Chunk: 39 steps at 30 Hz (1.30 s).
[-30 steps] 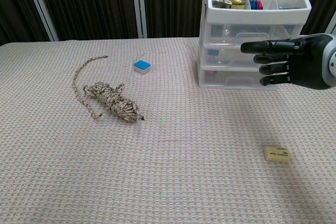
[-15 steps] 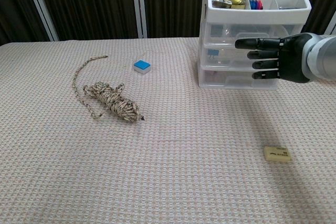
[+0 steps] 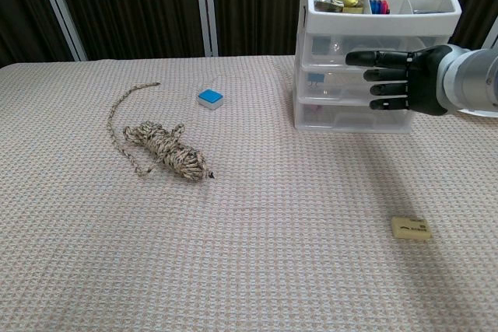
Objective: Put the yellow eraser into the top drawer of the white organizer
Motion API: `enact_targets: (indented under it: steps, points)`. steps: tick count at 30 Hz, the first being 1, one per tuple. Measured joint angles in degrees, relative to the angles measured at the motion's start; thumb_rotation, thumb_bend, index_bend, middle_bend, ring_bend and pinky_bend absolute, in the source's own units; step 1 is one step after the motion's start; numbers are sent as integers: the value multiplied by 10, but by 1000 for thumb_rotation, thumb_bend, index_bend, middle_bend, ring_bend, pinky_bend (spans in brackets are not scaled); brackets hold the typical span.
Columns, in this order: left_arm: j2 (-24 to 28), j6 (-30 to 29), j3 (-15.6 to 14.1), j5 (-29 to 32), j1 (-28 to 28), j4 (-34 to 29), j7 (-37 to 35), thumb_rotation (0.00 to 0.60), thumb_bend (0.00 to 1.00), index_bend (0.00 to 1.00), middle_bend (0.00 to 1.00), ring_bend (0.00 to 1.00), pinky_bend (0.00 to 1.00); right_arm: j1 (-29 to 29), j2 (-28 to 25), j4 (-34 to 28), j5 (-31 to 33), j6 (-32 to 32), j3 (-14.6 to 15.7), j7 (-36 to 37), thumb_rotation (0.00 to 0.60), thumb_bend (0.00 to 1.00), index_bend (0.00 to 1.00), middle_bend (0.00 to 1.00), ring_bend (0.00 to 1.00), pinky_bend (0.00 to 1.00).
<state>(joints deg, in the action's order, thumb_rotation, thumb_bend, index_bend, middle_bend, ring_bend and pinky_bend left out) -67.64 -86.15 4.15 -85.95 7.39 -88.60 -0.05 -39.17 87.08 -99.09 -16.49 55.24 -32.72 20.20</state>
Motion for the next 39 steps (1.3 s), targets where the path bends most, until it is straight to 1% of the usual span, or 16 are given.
enact_targets:
  steps: [4, 14, 18, 29, 39]
  points:
    - [0, 1, 0, 1, 0, -1, 1, 600, 1, 82, 0, 0, 0, -2, 3, 6, 1, 0, -9, -1, 600, 195, 237, 828, 789, 684]
    - [2, 3, 0, 2, 1, -2, 0, 600, 0, 82, 0, 0, 0, -18, 20, 27, 21, -4, -24, -9, 600, 195, 285, 828, 790, 684]
    - [2, 4, 0, 2, 1, -2, -1, 600, 1, 82, 0, 0, 0, -24, 26, 34, 30, -1, -29, -15, 600, 195, 287, 829, 789, 684]
    - [3, 4, -1, 1, 1, -2, -2, 600, 2, 83, 0, 0, 0, -28, 38, 45, 42, 2, -34, -25, 600, 195, 329, 828, 789, 684]
    - [2, 3, -1, 0, 1, -2, -1, 600, 0, 83, 0, 0, 0, -15, 39, 34, 42, 1, -33, -23, 600, 201, 365, 828, 789, 684]
